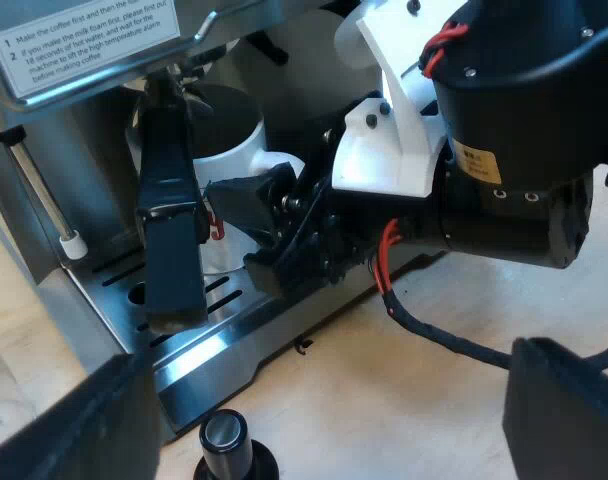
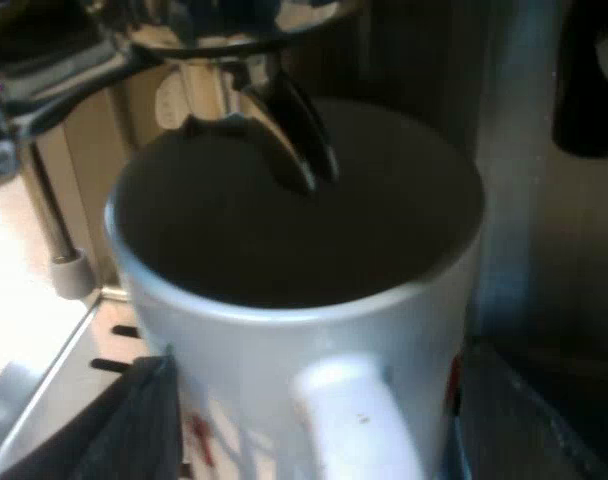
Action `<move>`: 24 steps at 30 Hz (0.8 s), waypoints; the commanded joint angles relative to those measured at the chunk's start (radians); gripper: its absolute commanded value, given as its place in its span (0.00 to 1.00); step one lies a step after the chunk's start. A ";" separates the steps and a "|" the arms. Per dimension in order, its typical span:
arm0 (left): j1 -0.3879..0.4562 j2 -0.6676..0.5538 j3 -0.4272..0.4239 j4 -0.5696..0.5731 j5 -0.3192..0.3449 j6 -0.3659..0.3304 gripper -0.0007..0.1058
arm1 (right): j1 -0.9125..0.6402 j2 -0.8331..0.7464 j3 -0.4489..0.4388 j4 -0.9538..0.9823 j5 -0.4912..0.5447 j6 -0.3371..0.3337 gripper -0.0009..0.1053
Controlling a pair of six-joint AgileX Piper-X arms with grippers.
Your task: Place mug into machine
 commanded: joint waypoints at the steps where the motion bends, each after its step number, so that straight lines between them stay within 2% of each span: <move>1: -0.003 0.003 -0.003 -0.001 0.010 0.004 0.68 | 0.017 -0.012 -0.011 -0.009 -0.008 0.000 0.58; 7: -0.003 0.003 -0.003 -0.001 0.010 0.004 0.68 | 0.042 -0.049 -0.011 0.042 -0.008 -0.002 0.58; 19: -0.003 0.003 -0.003 -0.001 0.010 0.004 0.68 | 0.064 -0.212 -0.007 0.300 -0.003 0.006 0.58; 24: -0.003 0.003 -0.003 -0.001 0.010 0.004 0.68 | 0.104 -0.306 0.041 0.328 -0.003 0.006 0.58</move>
